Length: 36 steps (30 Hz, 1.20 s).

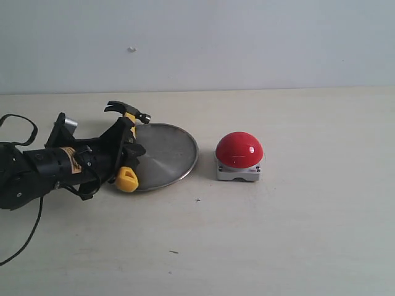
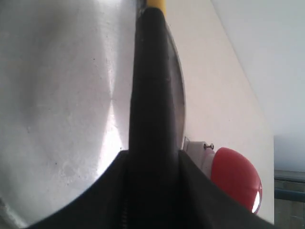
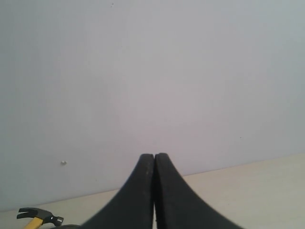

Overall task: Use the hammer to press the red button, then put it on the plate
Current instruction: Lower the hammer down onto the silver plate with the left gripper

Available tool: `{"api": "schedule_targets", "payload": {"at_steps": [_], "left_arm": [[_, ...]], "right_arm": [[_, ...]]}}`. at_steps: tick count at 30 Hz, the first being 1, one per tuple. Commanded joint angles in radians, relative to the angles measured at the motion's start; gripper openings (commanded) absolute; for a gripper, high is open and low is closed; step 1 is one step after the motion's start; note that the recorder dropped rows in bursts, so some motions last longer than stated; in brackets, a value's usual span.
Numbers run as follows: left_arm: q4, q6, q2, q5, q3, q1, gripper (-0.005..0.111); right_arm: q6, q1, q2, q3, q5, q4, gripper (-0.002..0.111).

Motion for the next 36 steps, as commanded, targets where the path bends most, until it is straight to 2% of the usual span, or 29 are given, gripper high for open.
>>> {"api": "schedule_targets", "payload": {"at_steps": [1,8,21,27,36], "left_arm": [[-0.005,0.026,0.005,-0.104,-0.053,-0.013,0.0],[-0.003,0.024,0.015,-0.067,-0.104,-0.053,0.0],[0.021,0.024,0.015,-0.029,-0.104,-0.064,0.0],[0.02,0.027,0.015,0.051,-0.104,-0.064,0.0],[0.042,0.029,0.015,0.058,-0.104,-0.064,0.0]], "right_arm": [[-0.008,-0.005,-0.005,0.005,-0.006,-0.003,0.0],[-0.008,-0.005,-0.005,0.005,-0.006,-0.003,0.0],[-0.007,-0.005,-0.005,0.005,-0.006,-0.003,0.0],[-0.007,-0.005,-0.005,0.005,-0.006,-0.003,0.0],[-0.007,-0.005,-0.005,0.005,-0.006,-0.003,0.0]]}}
